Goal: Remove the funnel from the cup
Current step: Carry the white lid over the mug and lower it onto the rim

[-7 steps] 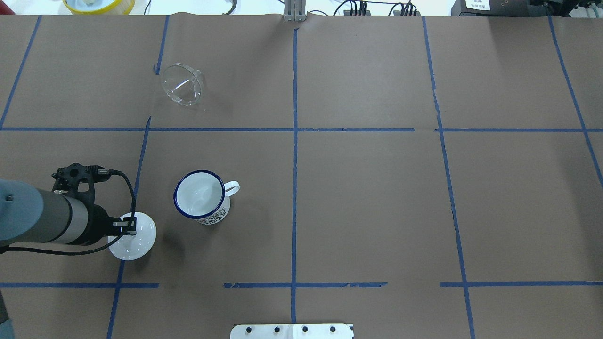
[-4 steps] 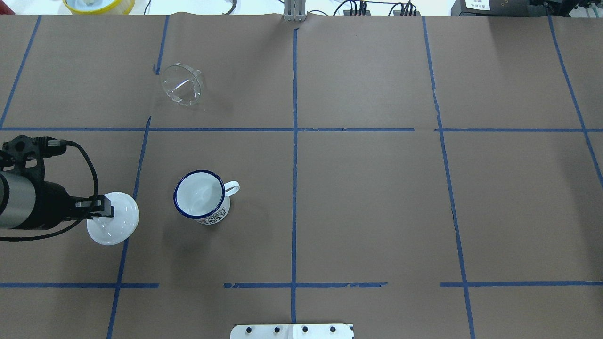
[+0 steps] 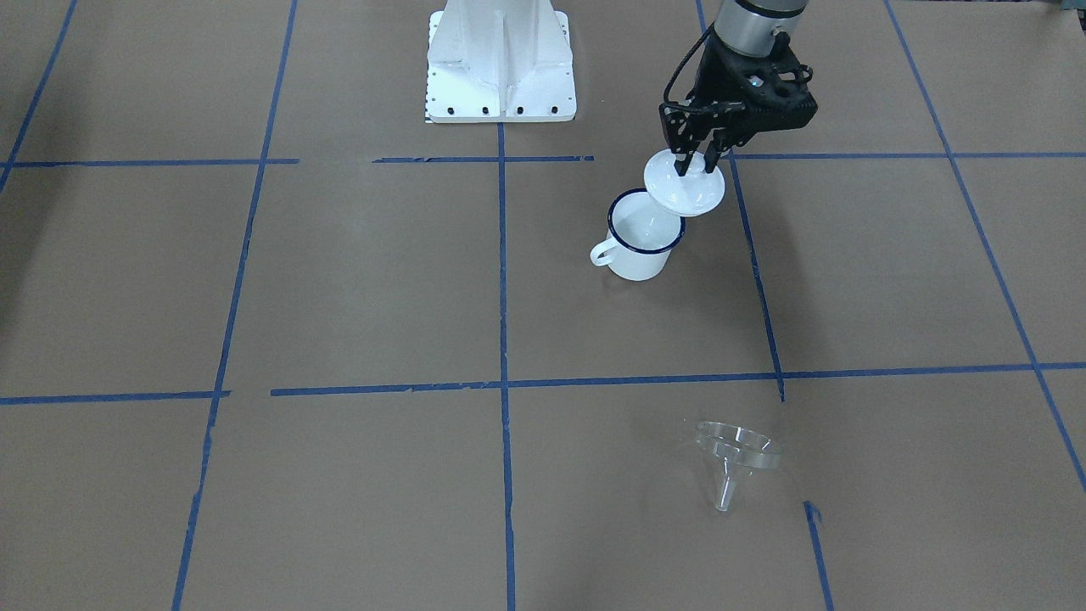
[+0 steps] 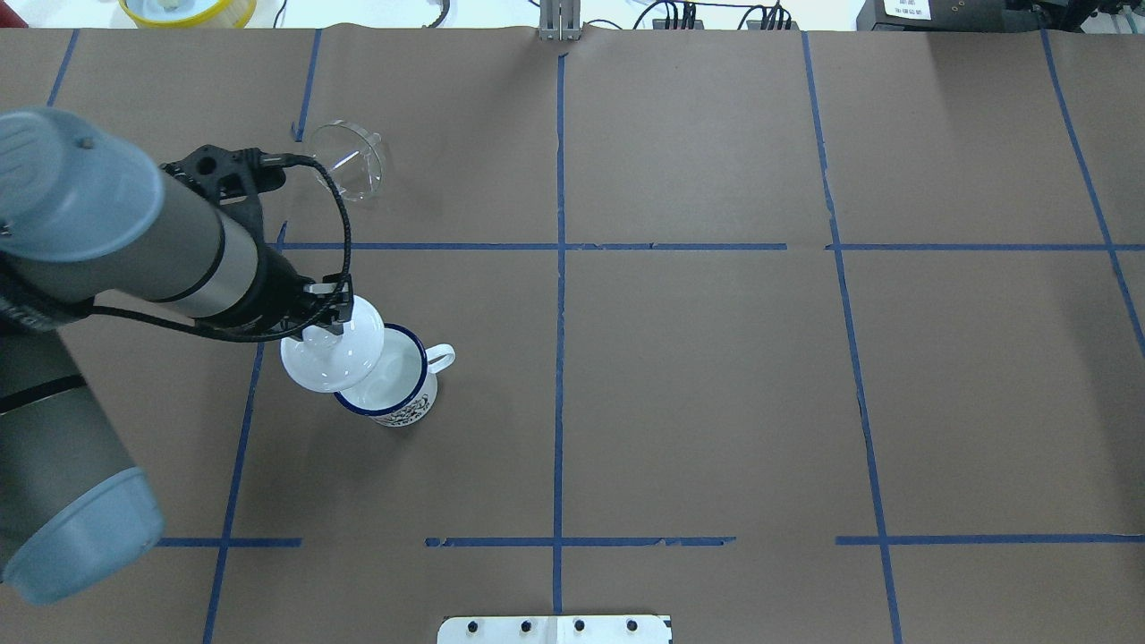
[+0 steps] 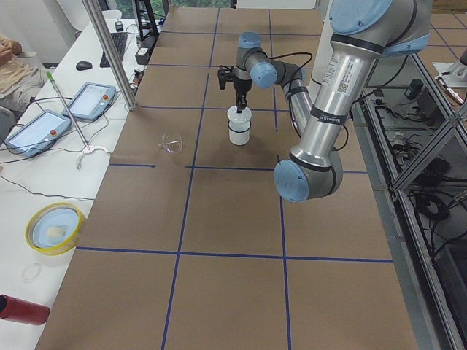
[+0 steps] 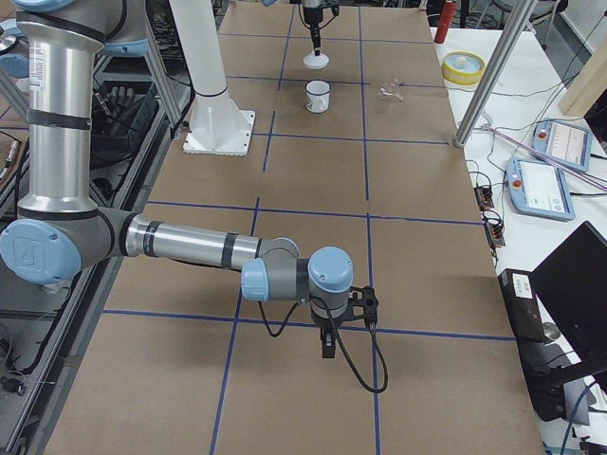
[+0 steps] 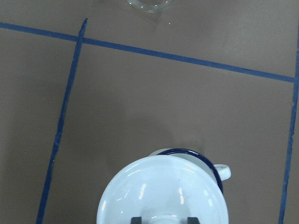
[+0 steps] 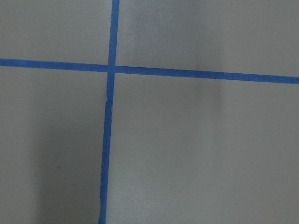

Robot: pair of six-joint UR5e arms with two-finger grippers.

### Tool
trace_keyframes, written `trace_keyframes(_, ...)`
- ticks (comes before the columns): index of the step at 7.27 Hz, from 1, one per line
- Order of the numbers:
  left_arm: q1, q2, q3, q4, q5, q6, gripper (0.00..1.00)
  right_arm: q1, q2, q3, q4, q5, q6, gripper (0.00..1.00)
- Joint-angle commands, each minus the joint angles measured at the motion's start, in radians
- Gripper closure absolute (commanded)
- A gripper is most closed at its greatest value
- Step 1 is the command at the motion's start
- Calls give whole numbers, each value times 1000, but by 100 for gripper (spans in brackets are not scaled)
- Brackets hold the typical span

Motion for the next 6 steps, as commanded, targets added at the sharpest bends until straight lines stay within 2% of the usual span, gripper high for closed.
trace_keyframes(1,6,-83,123,16,-3,-3,100,0,0,0,0,0,0,0)
trace_keyframes(3,24,-90,186,-28,-2,-12,100,0,0,1,0,0,0,0)
trace_keyframes(6,33,-79,181,-27,-2,-13,100,0,0,0,0,0,0,0)
